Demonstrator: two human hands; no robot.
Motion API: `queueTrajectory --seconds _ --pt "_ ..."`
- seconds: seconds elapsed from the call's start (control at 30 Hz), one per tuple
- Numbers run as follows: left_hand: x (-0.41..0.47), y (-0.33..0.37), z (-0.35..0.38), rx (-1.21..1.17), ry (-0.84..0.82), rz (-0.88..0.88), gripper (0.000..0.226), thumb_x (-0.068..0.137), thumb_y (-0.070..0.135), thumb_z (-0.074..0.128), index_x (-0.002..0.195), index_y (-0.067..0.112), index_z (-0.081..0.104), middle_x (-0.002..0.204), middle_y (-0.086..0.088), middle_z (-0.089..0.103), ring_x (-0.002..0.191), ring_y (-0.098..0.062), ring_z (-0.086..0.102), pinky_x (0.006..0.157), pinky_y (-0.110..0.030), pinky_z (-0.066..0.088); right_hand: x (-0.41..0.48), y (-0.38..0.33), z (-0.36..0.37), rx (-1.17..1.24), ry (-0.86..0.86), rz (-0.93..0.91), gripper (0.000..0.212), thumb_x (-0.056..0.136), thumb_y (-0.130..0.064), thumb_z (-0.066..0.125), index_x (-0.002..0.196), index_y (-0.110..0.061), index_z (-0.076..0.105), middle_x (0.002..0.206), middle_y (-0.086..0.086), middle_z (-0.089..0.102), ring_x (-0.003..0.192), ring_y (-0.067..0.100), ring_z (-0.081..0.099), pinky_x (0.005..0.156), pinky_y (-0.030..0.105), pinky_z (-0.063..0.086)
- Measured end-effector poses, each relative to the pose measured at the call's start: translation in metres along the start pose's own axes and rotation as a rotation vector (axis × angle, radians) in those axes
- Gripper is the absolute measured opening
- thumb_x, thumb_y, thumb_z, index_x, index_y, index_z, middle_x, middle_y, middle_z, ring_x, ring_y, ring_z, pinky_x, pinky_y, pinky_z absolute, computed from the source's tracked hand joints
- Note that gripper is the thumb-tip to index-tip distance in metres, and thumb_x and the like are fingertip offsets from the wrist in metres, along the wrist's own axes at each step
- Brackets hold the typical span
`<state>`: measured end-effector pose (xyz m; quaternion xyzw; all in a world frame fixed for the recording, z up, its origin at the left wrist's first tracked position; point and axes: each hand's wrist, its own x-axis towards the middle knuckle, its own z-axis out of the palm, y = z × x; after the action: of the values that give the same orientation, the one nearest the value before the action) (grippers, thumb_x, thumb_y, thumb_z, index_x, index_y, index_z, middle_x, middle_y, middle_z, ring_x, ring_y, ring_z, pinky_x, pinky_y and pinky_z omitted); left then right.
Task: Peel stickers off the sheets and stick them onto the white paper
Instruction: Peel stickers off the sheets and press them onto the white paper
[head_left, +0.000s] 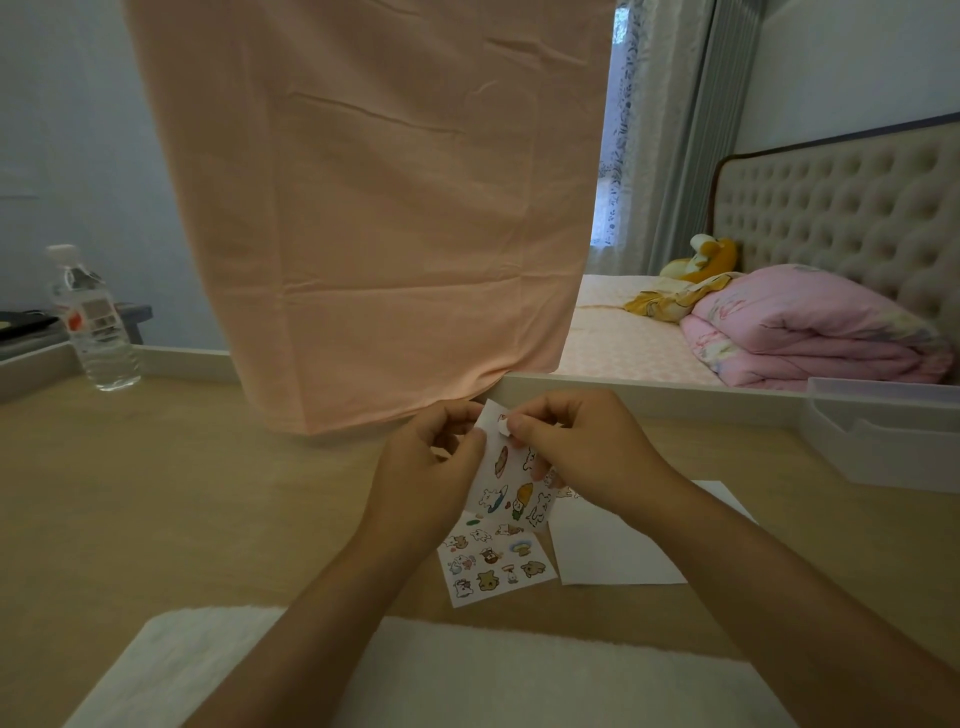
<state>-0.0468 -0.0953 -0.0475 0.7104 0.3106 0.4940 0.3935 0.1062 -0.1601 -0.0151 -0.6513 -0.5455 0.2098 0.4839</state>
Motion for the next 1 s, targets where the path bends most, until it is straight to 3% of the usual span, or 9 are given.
queueTrajectory --seconds 0.23,0.37,0.47,0.6,0.73,0.8,0.87,1.0 --pt "0.002 0.002 -0.004 0.128 0.003 0.131 0.026 0.093 0.015 0.063 0.094 0.041 0.067 0.085 0.022 0.067 0.071 -0.005 0.058 0.059 -0.019 0.049 0.0 -0.006 -0.007 0.014 -0.033 -0.003 0.016 0.094 -0.028 0.068 0.086 -0.02 0.078 0.08 0.0 0.077 0.06 0.012 0.068 0.056 0.023 0.051" --pt "0.002 0.0 -0.005 0.209 -0.001 0.207 0.021 0.092 0.02 0.062 0.103 0.037 0.069 0.089 0.019 0.065 0.077 -0.009 0.06 0.062 -0.018 0.048 -0.001 -0.007 -0.007 0.03 -0.049 -0.011 0.015 0.095 -0.027 0.067 0.088 -0.018 0.077 0.08 0.0 0.076 0.06 0.013 0.068 0.056 0.027 0.053" --pt "0.002 0.003 -0.005 0.149 -0.024 0.156 0.016 0.095 0.024 0.062 0.102 0.035 0.07 0.086 0.017 0.069 0.074 -0.011 0.065 0.064 -0.03 0.057 -0.003 -0.007 -0.005 -0.015 -0.028 -0.082 0.01 0.094 -0.027 0.069 0.09 -0.023 0.077 0.077 -0.007 0.074 0.059 0.006 0.067 0.056 0.02 0.051" --pt "0.001 0.012 -0.006 0.013 -0.039 0.024 0.022 0.096 0.016 0.062 0.093 0.034 0.072 0.083 0.014 0.074 0.074 -0.009 0.07 0.065 -0.028 0.06 -0.004 -0.006 -0.004 -0.132 -0.011 -0.166 0.008 0.089 -0.036 0.073 0.093 -0.03 0.076 0.087 -0.015 0.072 0.068 -0.003 0.066 0.062 0.021 0.056" --pt "0.002 0.016 -0.008 -0.141 -0.034 -0.16 0.019 0.097 0.015 0.059 0.096 0.026 0.075 0.087 0.003 0.077 0.078 -0.015 0.073 0.067 -0.029 0.061 -0.004 -0.004 -0.004 -0.138 0.022 -0.199 0.019 0.09 -0.041 0.069 0.108 -0.034 0.069 0.103 -0.017 0.064 0.068 -0.005 0.058 0.063 0.016 0.048" --pt "0.003 0.018 -0.011 -0.191 -0.055 -0.232 0.02 0.099 0.015 0.057 0.098 0.022 0.075 0.087 0.001 0.077 0.074 -0.014 0.073 0.061 -0.023 0.058 -0.003 -0.005 -0.005 -0.1 0.033 -0.147 0.017 0.093 -0.034 0.068 0.109 -0.037 0.069 0.103 -0.017 0.067 0.069 -0.002 0.062 0.066 0.02 0.049" --pt "0.004 0.018 -0.013 -0.216 -0.078 -0.262 0.02 0.099 0.014 0.055 0.1 0.02 0.075 0.087 -0.001 0.078 0.072 -0.014 0.074 0.058 -0.021 0.056 -0.002 -0.006 -0.007 -0.021 -0.013 -0.05 0.011 0.093 -0.024 0.069 0.098 -0.032 0.075 0.093 -0.013 0.074 0.074 0.002 0.07 0.063 0.023 0.054" --pt "0.006 0.015 -0.014 -0.171 -0.098 -0.203 0.017 0.097 0.013 0.06 0.102 0.021 0.074 0.088 0.002 0.078 0.078 -0.015 0.075 0.064 -0.024 0.059 -0.002 -0.009 -0.009 0.091 -0.066 0.057 0.007 0.092 -0.018 0.071 0.091 -0.021 0.077 0.083 -0.004 0.078 0.072 0.008 0.074 0.061 0.021 0.056"
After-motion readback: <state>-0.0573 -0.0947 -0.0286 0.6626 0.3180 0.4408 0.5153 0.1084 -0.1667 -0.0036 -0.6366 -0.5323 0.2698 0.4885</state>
